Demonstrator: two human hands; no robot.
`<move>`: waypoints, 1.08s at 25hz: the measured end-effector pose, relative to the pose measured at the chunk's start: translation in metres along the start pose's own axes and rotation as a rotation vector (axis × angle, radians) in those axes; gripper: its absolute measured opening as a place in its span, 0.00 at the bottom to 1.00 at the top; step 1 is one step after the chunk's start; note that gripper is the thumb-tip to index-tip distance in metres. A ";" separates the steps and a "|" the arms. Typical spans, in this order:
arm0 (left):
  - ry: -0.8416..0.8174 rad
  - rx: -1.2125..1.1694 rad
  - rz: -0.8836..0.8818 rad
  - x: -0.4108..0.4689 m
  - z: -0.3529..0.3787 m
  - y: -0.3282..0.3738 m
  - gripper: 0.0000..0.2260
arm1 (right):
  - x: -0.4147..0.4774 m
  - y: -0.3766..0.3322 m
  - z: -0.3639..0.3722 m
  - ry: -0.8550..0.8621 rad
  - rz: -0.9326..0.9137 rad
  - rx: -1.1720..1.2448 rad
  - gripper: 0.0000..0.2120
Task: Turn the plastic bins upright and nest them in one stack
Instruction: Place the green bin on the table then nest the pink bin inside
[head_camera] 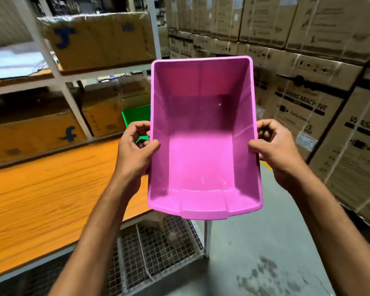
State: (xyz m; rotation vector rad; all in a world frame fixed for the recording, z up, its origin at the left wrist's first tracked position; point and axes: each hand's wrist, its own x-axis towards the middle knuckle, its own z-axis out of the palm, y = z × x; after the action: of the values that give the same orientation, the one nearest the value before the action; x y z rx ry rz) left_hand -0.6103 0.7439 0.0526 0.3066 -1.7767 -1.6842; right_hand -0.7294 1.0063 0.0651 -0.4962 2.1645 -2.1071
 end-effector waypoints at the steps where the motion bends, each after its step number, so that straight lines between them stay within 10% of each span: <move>1: 0.019 0.006 0.017 0.011 -0.006 0.002 0.17 | 0.014 -0.001 0.009 -0.017 -0.001 0.012 0.18; 15: 0.219 0.128 0.185 0.187 -0.063 0.006 0.13 | 0.210 -0.029 0.144 -0.180 -0.108 0.159 0.15; 27: 0.410 0.194 -0.138 0.257 -0.071 -0.054 0.13 | 0.315 0.010 0.199 -0.380 0.153 0.096 0.16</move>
State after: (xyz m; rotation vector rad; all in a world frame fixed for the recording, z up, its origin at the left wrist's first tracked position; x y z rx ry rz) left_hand -0.7759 0.5286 0.0746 0.8153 -1.6345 -1.4125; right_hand -0.9728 0.7261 0.0972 -0.6389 1.8216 -1.8486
